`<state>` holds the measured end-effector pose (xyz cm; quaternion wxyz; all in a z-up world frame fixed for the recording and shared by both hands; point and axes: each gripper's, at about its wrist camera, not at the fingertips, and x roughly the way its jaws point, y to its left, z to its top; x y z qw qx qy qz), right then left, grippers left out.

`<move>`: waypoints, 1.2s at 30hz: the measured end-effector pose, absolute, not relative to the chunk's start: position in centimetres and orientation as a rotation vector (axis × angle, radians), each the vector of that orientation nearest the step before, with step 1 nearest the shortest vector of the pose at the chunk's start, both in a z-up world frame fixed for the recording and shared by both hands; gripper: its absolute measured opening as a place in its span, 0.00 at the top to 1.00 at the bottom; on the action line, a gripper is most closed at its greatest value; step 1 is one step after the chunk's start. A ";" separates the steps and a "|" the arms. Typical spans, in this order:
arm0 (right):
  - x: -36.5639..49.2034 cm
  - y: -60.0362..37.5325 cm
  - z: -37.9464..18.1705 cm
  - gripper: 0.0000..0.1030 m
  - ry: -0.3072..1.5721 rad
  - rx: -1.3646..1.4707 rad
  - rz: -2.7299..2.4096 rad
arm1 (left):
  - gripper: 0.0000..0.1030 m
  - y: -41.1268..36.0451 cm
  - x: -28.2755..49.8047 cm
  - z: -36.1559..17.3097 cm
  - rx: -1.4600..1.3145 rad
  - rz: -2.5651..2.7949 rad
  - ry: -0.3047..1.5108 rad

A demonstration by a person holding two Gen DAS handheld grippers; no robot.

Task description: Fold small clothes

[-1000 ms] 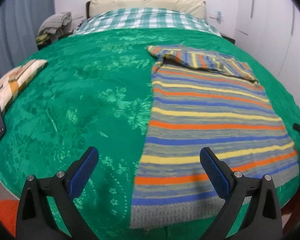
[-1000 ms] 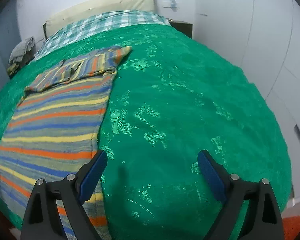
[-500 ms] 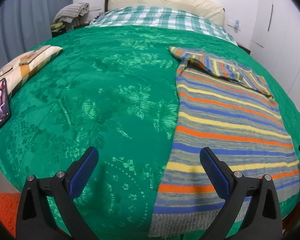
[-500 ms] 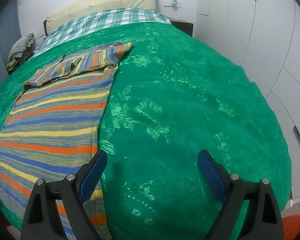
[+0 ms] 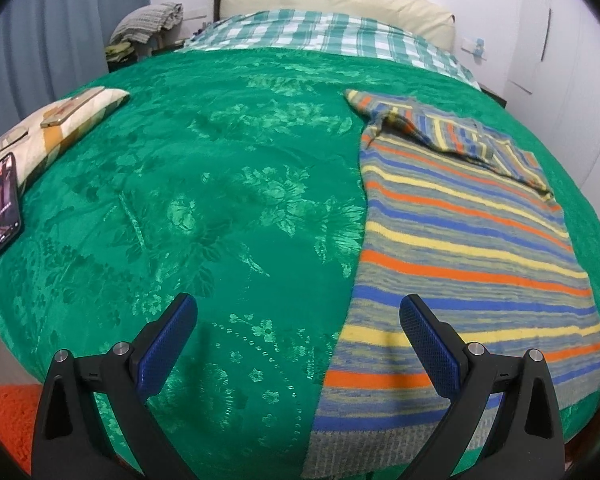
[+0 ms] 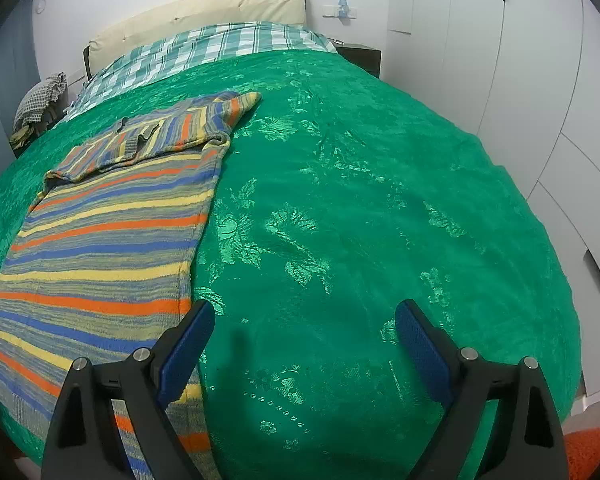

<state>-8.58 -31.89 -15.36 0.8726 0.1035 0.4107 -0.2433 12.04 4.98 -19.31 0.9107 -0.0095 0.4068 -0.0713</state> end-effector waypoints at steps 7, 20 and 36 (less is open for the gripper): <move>-8.5 -32.0 -15.3 0.12 0.852 0.218 -0.512 | 0.01 5.1 12.0 -19.4 -0.019 -0.146 0.844; -8.5 -32.1 -15.5 0.12 0.856 0.225 -0.514 | 0.01 5.3 12.3 -19.9 -0.022 -0.139 0.870; -8.4 -32.1 -15.8 0.12 0.861 0.227 -0.509 | 0.01 5.4 12.4 -20.2 -0.031 -0.134 0.878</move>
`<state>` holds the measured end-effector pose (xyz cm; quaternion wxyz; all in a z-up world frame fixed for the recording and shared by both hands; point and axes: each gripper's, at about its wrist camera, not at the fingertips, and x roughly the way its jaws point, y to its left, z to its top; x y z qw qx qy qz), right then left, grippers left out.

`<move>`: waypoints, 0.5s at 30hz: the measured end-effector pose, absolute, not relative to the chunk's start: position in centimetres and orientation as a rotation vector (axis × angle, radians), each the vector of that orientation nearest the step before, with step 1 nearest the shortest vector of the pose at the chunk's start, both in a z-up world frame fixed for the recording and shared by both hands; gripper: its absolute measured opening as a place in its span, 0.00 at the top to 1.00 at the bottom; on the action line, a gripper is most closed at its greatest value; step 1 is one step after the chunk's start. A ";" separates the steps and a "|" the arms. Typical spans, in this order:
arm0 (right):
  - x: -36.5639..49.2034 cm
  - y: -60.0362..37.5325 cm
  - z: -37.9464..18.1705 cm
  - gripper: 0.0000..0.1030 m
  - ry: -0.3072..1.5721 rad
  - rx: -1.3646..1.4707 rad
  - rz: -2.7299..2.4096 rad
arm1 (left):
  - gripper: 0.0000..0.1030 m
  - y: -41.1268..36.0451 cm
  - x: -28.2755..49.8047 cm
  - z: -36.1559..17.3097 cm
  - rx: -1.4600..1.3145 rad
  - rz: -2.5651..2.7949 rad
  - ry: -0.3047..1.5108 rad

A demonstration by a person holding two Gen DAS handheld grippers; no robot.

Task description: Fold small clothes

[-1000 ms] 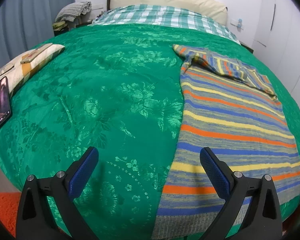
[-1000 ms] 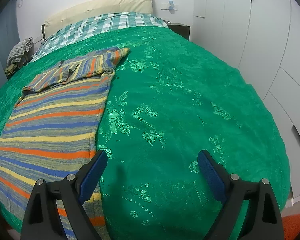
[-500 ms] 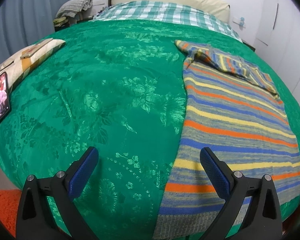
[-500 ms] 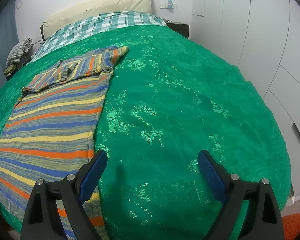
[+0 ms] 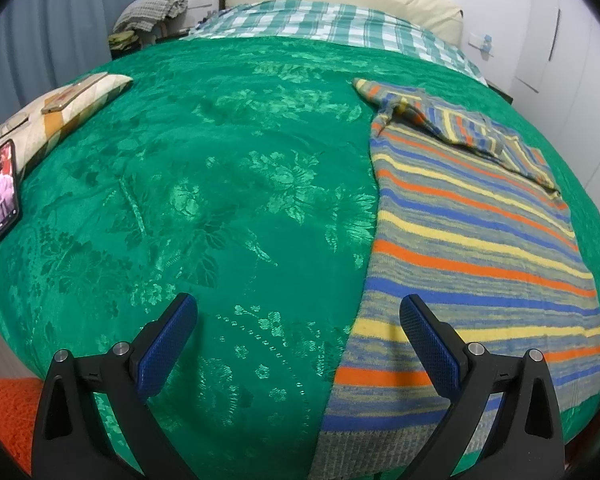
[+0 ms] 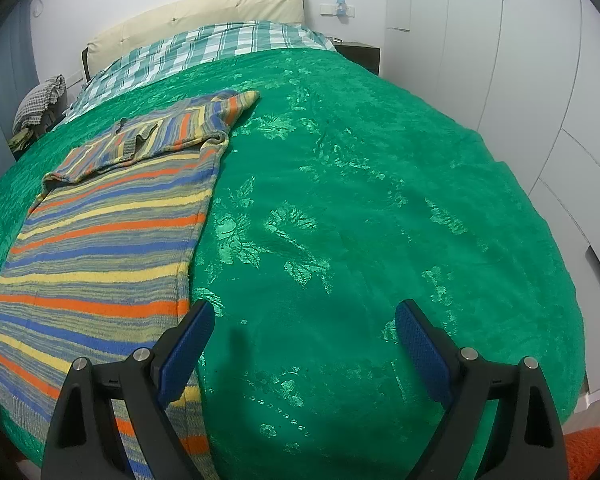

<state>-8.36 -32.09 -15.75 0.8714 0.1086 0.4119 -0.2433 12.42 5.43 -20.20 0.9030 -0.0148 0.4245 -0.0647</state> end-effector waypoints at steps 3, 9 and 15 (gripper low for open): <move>-8.3 -32.0 -15.8 0.12 0.861 0.228 -0.507 | 0.01 5.4 12.4 -20.2 -0.029 -0.134 0.876; -8.2 -32.0 -15.8 0.12 0.861 0.231 -0.505 | 0.01 5.3 12.5 -20.3 -0.023 -0.138 0.884; -8.1 -32.0 -15.9 0.12 0.861 0.233 -0.505 | 0.01 5.2 12.6 -20.4 -0.026 -0.137 0.891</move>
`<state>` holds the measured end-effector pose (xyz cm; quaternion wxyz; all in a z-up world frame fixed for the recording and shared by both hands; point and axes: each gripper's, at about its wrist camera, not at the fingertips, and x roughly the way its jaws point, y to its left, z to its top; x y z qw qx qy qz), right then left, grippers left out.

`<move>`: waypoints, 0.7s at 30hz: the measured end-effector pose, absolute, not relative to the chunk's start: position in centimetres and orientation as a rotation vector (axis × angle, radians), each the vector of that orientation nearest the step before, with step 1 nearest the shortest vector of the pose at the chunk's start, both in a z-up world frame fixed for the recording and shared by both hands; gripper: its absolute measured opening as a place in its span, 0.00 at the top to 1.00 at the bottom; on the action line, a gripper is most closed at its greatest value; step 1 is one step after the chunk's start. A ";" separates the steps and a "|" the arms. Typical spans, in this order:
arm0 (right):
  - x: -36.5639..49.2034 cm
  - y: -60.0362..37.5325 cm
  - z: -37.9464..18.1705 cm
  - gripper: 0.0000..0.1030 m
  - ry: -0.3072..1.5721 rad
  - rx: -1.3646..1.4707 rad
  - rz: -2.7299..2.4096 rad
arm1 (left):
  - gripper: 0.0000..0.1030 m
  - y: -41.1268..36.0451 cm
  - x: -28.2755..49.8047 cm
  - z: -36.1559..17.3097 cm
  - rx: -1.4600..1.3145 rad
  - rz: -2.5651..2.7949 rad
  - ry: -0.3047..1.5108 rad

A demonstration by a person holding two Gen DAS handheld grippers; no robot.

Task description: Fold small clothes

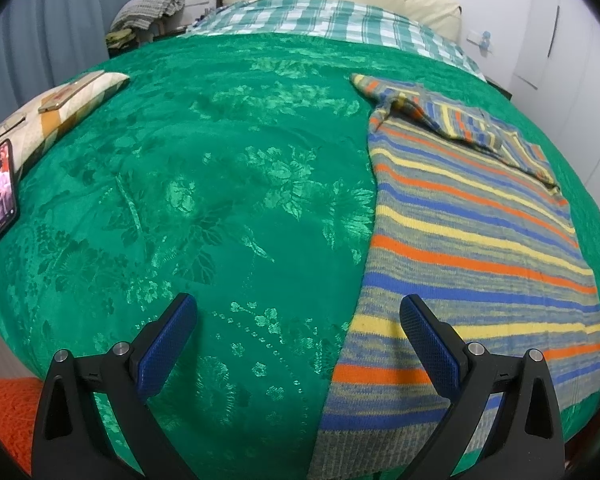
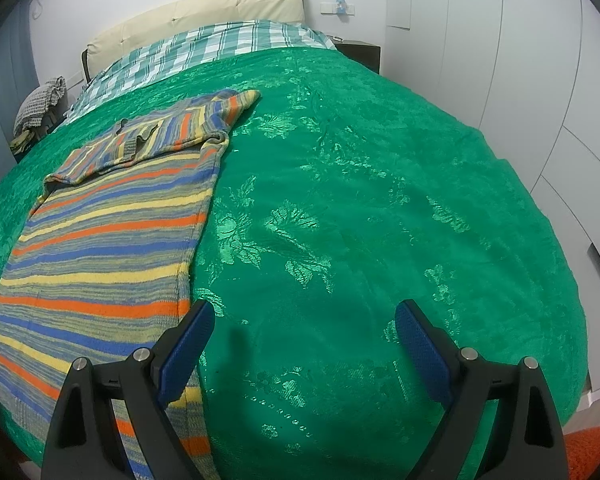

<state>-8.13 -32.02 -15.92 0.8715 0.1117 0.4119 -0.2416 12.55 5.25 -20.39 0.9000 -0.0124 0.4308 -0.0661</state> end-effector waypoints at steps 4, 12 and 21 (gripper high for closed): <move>-8.2 -32.0 -15.9 0.12 0.863 0.239 -0.506 | 0.01 5.2 12.6 -20.5 -0.030 -0.136 0.899; -8.2 -31.9 -15.9 0.12 0.860 0.243 -0.509 | 0.01 5.2 12.6 -20.5 -0.030 -0.135 0.900; -8.6 -32.0 -15.1 0.12 0.862 0.258 -0.499 | 0.01 5.9 11.8 -19.9 -0.044 -0.184 0.943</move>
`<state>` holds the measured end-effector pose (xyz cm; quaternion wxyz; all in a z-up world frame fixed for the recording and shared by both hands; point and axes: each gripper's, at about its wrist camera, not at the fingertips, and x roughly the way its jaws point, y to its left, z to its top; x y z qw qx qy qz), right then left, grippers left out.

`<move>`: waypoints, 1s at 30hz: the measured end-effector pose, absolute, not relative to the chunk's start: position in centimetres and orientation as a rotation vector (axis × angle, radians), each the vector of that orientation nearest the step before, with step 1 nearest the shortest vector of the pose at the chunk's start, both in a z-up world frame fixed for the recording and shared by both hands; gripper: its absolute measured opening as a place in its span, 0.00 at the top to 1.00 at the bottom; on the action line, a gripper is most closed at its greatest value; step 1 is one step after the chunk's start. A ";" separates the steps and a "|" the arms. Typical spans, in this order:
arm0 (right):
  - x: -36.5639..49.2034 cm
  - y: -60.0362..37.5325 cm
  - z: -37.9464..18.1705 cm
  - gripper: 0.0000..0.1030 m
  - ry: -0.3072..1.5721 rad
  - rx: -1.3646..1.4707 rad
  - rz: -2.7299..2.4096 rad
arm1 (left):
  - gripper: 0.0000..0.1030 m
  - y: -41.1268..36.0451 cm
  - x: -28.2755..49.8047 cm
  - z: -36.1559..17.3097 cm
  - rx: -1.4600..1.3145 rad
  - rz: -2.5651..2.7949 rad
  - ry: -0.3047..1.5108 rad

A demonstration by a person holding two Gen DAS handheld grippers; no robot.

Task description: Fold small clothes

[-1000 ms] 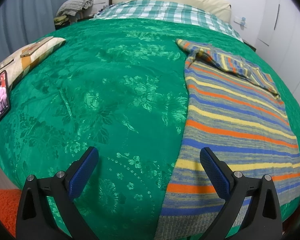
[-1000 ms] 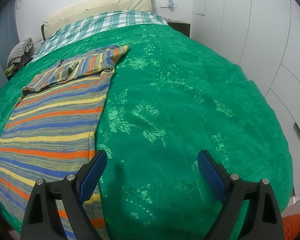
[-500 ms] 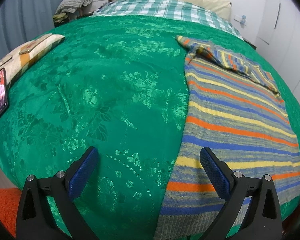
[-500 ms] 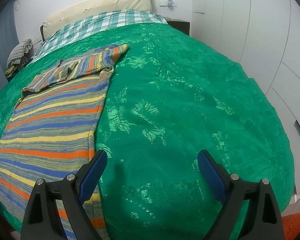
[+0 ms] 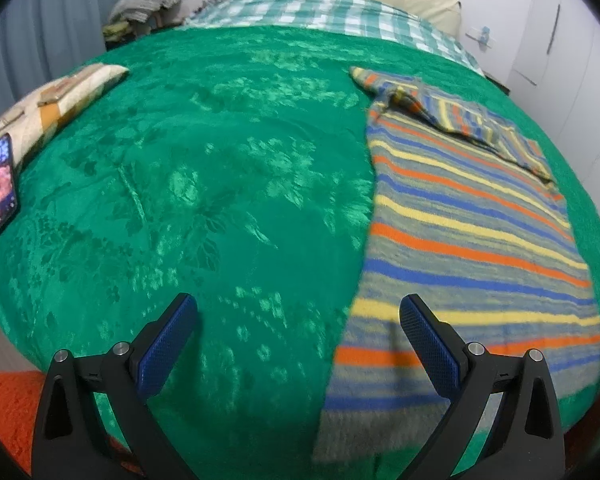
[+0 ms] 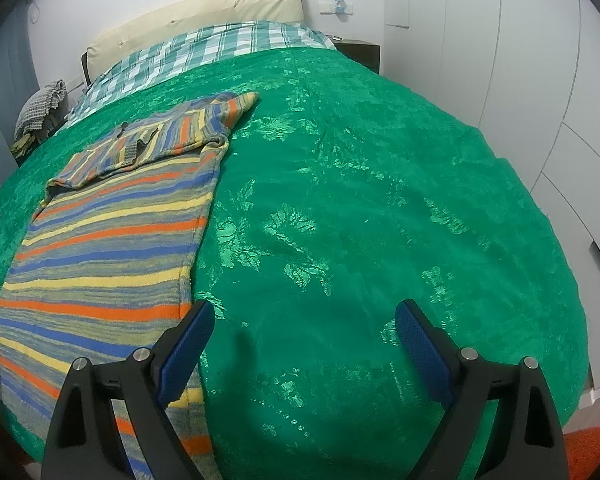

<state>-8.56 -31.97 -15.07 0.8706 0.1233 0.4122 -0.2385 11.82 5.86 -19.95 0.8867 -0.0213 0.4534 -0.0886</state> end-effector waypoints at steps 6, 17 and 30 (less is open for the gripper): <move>-10.7 -32.5 -12.5 0.12 0.865 0.452 -0.356 | 0.02 4.4 10.9 -20.9 0.007 -0.295 1.036; -12.0 -26.8 -17.2 0.14 1.151 0.534 -0.153 | 0.01 3.3 10.9 -22.3 0.117 -0.210 1.122; -8.5 -28.0 -14.8 0.95 1.089 0.729 -0.006 | 0.96 3.0 14.9 -17.8 -0.069 -0.418 1.243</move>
